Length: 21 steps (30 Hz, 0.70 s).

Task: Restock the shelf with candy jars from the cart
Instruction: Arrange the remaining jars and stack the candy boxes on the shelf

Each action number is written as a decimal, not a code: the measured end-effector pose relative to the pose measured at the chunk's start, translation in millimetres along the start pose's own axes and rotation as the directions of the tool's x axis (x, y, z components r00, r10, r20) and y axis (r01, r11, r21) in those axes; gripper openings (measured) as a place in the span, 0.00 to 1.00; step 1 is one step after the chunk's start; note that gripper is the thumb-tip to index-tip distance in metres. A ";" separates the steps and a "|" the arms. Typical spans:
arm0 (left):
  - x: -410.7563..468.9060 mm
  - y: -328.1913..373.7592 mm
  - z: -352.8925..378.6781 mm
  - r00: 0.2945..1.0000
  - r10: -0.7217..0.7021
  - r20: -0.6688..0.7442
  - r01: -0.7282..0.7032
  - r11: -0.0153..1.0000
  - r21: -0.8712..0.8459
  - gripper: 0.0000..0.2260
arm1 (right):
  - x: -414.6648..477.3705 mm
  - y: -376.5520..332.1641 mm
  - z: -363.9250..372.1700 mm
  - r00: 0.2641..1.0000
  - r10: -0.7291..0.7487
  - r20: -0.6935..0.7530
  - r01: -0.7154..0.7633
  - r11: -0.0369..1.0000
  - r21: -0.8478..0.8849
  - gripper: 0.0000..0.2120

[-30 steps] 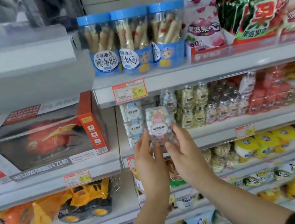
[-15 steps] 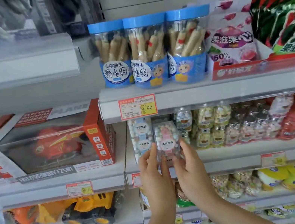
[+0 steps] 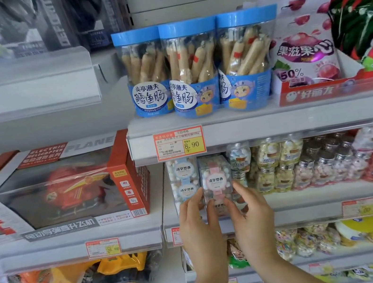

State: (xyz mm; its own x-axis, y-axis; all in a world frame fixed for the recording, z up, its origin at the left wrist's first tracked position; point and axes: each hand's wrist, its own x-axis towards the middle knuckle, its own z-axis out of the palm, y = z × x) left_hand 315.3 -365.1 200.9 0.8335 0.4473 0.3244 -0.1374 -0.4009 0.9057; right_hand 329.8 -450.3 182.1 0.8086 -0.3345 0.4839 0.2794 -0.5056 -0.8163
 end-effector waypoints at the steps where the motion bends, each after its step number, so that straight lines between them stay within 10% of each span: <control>1: -0.1 0.0 -0.2 1.000 0.003 -0.001 -0.003 1.000 0.014 0.13 | -0.3 1.2 0.9 1.000 -0.007 -0.007 0.007 1.000 0.003 0.21; 21: 6.8 -18.5 7.6 0.977 0.187 -0.105 -0.182 0.982 0.057 0.13 | 5.4 15.3 10.1 0.972 -0.202 -0.119 0.192 0.977 -0.089 0.19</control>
State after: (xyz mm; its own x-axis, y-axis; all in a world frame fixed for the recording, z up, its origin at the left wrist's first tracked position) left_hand 327.5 -360.8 184.3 0.7322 0.4461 0.5147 -0.2558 -0.5203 0.8148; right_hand 343.7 -451.8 169.1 0.6682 -0.3177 0.6727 0.3822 -0.6292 -0.6768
